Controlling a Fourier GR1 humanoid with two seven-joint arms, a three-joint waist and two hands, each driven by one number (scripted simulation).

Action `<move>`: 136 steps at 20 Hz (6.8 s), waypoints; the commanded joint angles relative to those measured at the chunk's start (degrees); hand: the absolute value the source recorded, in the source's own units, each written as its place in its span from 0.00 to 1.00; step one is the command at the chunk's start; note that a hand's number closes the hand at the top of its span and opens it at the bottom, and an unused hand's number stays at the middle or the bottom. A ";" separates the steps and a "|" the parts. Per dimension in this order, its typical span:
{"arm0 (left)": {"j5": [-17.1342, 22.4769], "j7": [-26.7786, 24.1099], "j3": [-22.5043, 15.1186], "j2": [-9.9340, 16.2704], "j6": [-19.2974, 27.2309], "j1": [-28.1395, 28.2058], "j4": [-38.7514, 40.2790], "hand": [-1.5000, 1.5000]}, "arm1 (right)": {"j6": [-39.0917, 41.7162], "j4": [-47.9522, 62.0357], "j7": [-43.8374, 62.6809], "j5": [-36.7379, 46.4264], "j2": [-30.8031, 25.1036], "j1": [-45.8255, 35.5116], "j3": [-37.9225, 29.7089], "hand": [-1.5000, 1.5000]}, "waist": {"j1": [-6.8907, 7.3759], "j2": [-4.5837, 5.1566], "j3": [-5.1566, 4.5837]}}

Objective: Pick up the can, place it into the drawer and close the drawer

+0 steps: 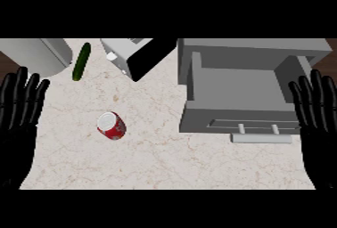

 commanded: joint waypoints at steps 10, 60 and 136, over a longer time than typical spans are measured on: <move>18.79 5.73 -8.05 11.03 -24.92 1.54 7.61 0.00 | -2.92 2.07 11.45 2.53 -0.95 1.52 -1.95 0.00 | -0.84 -0.39 2.85; 0.55 -13.04 2.72 3.44 -29.88 -11.83 46.41 0.00 | 10.24 2.83 2.66 -1.85 0.55 12.01 -12.81 0.00 | -0.61 -0.46 2.91; -8.55 -39.92 5.76 1.90 -27.26 -29.71 91.47 1.00 | 13.39 -3.83 5.01 -5.85 2.70 14.90 -18.06 0.00 | -0.52 -0.53 2.93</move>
